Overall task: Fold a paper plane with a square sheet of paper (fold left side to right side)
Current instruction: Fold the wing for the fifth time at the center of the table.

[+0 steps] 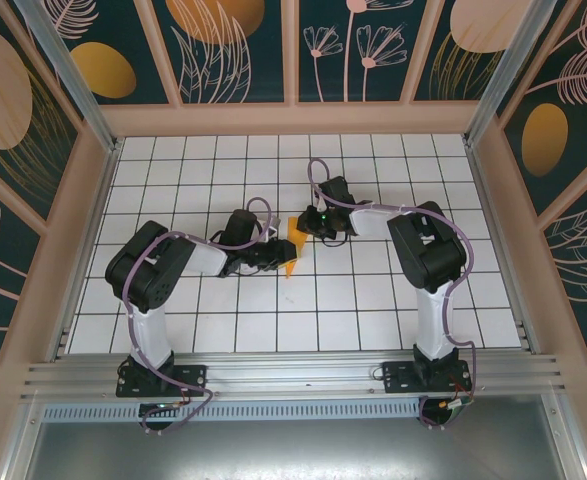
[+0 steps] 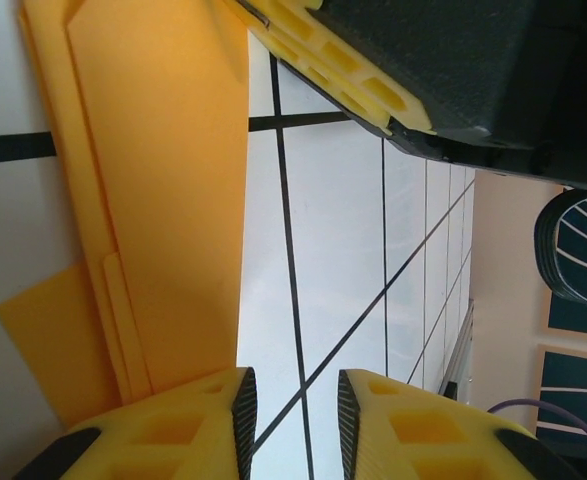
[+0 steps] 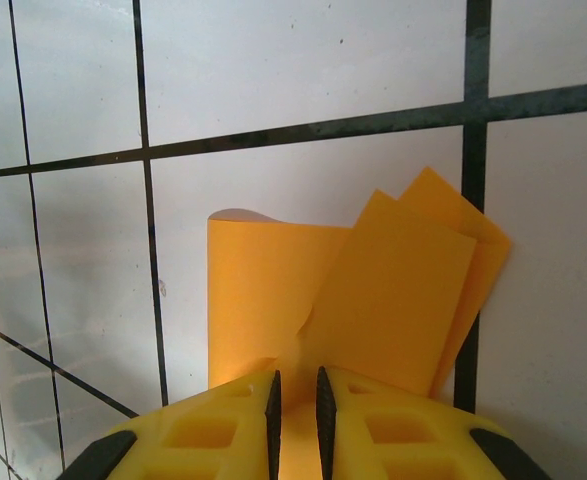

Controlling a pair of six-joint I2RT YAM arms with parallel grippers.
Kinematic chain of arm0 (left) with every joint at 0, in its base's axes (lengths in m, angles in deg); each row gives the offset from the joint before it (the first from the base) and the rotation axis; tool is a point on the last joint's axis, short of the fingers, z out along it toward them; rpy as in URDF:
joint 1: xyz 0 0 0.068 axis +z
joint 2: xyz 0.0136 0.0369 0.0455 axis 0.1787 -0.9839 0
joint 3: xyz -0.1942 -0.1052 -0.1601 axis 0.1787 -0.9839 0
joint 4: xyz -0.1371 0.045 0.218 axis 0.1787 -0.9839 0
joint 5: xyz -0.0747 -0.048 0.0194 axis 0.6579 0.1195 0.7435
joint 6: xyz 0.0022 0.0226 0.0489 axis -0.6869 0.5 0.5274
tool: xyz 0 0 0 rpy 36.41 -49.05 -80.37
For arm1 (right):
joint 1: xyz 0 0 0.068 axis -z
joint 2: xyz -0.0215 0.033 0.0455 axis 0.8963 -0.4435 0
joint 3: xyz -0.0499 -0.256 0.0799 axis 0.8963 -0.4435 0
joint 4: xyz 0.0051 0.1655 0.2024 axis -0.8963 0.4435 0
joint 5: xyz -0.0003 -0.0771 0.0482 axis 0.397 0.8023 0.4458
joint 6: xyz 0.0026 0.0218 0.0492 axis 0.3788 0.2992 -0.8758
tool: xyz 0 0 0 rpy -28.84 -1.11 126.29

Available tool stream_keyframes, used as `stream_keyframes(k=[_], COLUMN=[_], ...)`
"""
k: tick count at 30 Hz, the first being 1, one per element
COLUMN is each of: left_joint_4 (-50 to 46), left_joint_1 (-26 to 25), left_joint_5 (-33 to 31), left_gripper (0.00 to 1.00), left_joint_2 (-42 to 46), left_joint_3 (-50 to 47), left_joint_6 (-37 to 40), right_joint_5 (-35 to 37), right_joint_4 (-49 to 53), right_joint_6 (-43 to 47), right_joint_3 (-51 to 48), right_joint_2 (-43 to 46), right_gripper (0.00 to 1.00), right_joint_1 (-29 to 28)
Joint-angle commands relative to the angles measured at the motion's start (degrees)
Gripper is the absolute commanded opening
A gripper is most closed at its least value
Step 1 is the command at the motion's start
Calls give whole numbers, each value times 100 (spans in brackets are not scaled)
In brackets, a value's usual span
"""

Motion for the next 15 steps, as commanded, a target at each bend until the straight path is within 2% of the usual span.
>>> stream_keyframes(k=[1,8,11,15], left_joint_4=[-251,-527,-853,-1020], left_joint_1=[-5,-52,-110,-164], left_joint_5=[-98,-228,-433,-578], left_gripper=[31,30,29,25], left_joint_2=[-80,-178,-178,-289], left_joint_3=[-78,-114,-60,-31], left_joint_6=[166,220,310,297], right_joint_5=[243,129,73,114], right_joint_4=[495,259,101,-261], right_joint_6=[60,151,232,262], right_joint_3=[32,64,113,-168], right_joint_2=[-181,-62,99,604], right_gripper=[21,20,13,10], right_joint_1=[12,18,37,76])
